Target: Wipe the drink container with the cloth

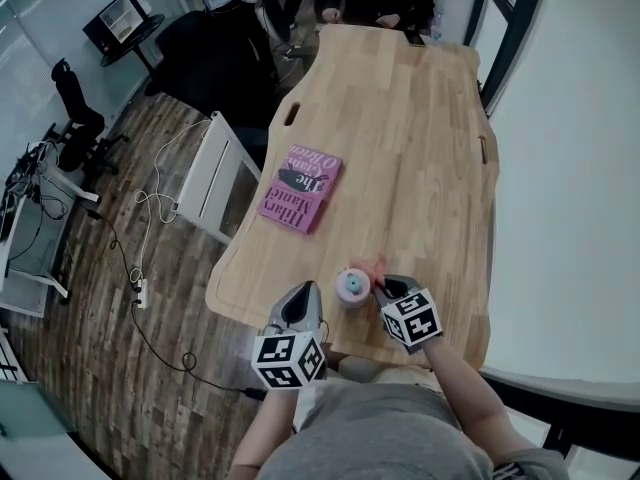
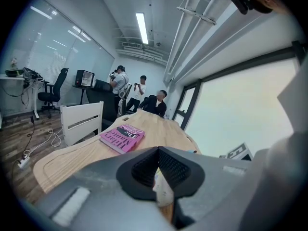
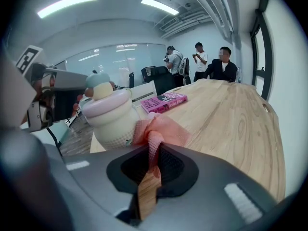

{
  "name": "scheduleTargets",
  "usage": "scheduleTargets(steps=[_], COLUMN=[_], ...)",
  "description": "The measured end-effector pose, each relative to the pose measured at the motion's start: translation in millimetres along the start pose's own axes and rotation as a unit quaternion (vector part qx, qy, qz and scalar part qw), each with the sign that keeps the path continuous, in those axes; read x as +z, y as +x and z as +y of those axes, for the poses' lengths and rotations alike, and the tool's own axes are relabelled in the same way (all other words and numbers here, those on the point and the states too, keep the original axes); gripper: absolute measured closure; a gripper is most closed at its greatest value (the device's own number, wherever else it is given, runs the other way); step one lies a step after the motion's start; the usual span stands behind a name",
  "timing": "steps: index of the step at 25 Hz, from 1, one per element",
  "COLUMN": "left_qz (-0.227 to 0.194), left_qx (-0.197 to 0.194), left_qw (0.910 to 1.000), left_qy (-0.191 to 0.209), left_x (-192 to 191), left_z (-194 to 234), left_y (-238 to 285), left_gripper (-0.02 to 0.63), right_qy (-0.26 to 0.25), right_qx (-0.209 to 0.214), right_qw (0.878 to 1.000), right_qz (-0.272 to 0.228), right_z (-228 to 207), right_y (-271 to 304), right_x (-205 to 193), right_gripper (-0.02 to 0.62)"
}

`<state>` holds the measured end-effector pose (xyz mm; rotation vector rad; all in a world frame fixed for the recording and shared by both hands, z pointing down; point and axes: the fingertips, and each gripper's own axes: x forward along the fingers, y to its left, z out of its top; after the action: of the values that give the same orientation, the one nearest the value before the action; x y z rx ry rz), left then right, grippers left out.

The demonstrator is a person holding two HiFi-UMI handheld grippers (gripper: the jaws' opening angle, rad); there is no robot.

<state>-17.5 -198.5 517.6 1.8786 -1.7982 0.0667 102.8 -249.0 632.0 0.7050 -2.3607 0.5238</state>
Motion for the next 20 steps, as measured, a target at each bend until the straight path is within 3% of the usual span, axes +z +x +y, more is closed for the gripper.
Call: scheduleTargets(steps=[20], left_qz=[0.001], left_qx=[0.012], left_qw=[0.9999], left_qy=[0.001], left_x=[-7], left_z=[4], left_y=[-11], left_gripper=[0.604], right_qy=[0.020], right_qx=[-0.011], right_qw=[0.997], right_qz=[0.070], right_z=[-11], right_y=[37], right_x=[-56], right_gripper=[0.568])
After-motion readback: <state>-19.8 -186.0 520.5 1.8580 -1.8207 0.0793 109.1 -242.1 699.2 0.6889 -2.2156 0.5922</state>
